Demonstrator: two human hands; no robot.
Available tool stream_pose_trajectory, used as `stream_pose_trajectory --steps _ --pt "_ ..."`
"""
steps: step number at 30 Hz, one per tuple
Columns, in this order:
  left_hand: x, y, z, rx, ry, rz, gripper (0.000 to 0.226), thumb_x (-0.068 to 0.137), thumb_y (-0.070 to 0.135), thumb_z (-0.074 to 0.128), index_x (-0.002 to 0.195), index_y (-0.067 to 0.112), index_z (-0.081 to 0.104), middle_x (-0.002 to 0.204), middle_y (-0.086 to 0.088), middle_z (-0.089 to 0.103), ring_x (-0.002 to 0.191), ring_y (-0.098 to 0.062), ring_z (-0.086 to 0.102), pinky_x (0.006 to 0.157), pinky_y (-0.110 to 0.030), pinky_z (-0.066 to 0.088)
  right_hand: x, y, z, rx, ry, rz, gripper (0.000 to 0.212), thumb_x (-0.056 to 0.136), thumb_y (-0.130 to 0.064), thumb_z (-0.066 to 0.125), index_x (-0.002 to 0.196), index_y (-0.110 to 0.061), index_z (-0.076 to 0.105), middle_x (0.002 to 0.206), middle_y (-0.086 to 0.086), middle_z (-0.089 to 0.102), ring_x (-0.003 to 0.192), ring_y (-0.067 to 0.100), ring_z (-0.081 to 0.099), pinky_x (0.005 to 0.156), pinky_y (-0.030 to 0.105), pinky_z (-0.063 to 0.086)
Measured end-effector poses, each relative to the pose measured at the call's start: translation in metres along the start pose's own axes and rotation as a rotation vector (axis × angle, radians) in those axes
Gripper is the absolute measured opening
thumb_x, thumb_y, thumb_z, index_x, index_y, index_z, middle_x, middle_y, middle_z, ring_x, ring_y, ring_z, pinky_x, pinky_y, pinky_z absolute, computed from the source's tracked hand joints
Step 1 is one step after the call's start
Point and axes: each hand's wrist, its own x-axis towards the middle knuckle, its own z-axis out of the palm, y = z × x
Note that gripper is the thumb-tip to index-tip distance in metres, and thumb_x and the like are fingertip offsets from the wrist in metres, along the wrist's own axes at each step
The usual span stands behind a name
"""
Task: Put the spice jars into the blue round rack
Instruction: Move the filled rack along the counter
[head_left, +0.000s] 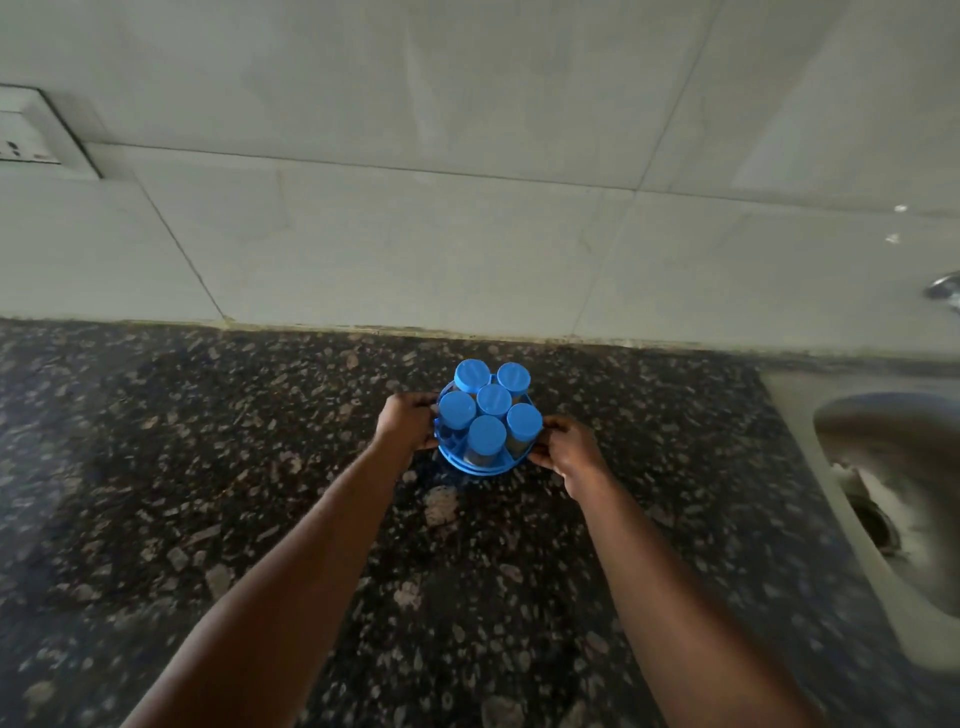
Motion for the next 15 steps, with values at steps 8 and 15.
stream_pose_trajectory --steps 8,15 --pt "0.019 0.01 0.046 0.026 0.015 0.004 0.033 0.088 -0.009 0.047 0.101 0.009 0.071 0.101 -0.017 0.072 0.08 -0.029 0.072 0.069 -0.041 0.063 0.03 -0.024 -0.033 -0.03 0.034 -0.008 0.021 0.097 0.0 0.048 0.113 -0.005 0.061 0.12 0.018 0.068 0.101 0.027 0.066 0.076 0.036 0.056" --pt "0.03 0.012 0.053 0.005 0.076 -0.004 0.029 0.089 -0.005 0.05 0.087 0.016 0.07 0.099 -0.015 0.072 0.077 -0.027 0.072 0.069 -0.041 0.062 0.04 -0.029 -0.033 -0.015 0.012 -0.005 0.024 0.098 0.0 0.047 0.085 -0.017 0.057 0.105 0.011 0.065 0.1 0.025 0.063 0.087 0.04 0.056"
